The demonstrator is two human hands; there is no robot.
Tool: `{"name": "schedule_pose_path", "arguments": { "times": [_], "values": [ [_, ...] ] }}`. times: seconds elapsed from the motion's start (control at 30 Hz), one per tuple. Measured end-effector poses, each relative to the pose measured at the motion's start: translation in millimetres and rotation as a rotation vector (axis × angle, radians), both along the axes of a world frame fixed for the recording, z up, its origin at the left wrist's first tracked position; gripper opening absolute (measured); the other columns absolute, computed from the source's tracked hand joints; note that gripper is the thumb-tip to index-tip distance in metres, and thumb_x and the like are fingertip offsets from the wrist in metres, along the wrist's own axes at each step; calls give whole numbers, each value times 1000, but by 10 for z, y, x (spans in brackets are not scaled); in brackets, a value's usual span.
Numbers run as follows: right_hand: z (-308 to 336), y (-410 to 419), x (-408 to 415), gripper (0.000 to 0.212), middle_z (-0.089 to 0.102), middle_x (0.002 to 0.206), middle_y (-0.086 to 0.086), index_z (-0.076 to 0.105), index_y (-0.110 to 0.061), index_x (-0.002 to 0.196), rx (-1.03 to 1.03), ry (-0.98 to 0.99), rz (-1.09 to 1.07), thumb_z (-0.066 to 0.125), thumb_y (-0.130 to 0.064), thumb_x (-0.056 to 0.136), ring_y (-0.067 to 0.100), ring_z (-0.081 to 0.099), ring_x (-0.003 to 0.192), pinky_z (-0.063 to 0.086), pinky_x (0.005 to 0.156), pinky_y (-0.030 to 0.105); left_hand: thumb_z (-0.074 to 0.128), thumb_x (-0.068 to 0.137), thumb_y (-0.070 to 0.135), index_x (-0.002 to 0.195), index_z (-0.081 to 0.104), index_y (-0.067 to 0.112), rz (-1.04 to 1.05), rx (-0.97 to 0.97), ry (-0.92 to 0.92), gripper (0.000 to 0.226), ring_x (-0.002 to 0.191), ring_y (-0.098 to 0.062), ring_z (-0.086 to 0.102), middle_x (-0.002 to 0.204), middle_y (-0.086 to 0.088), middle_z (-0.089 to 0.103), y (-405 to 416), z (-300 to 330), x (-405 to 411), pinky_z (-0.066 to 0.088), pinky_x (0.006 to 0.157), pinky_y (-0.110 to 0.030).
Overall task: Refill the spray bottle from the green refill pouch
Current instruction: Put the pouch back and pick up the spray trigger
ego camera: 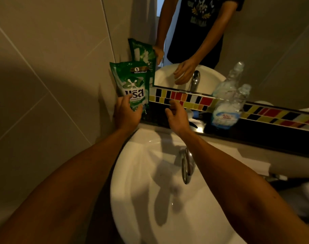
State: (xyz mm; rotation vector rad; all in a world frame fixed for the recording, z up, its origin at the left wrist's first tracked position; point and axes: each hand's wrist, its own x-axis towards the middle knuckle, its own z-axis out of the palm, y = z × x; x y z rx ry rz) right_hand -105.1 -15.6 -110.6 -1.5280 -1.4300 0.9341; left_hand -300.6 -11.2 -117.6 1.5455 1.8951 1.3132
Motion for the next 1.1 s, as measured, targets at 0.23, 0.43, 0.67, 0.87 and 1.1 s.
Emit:
{"name": "schedule_pose_path", "arguments": {
  "times": [0.23, 0.43, 0.67, 0.87, 1.1],
  "values": [
    [-7, -478, 666, 42, 59, 143, 7, 53, -16, 146, 1, -58, -138, 59, -18, 105, 17, 63, 117, 57, 99, 39, 71, 89, 28, 138, 58, 15, -231, -122, 72, 52, 128, -27, 54, 140, -8, 58, -307, 139, 595, 47, 107, -45],
    [54, -757, 1195, 39, 62, 138, 11, 55, -12, 142, -4, -32, -280, 59, -13, 104, 16, 59, 116, 49, 93, 28, 70, 91, 29, 145, 52, 17, -309, -170, 113, 58, 130, -27, 53, 145, -7, 55, -454, 284, 1156, 46, 105, -39],
    [100, -908, 1676, 46, 52, 150, 13, 51, -13, 149, -1, 35, -354, 61, -15, 104, 26, 58, 132, 56, 104, 41, 72, 90, 27, 143, 52, 19, -416, -206, 120, 57, 123, -26, 57, 139, -6, 58, -457, 286, 1642, 47, 92, -34],
    [173, -750, 1953, 54, 47, 149, 10, 47, -14, 148, 26, 33, -393, 69, -12, 99, 23, 59, 129, 59, 76, 16, 74, 89, 25, 141, 55, 15, -473, -250, 73, 56, 121, -24, 58, 137, -8, 59, -317, 137, 1896, 49, 97, -34],
    [263, -351, 2157, 80, 38, 157, 6, 35, -24, 158, 99, -38, -370, 79, -29, 91, 26, 42, 145, 49, 111, 54, 68, 94, 26, 137, 57, 18, -370, -299, 118, 46, 118, -30, 60, 134, -9, 59, -27, -135, 2075, 53, 97, -46]
  ]
}}
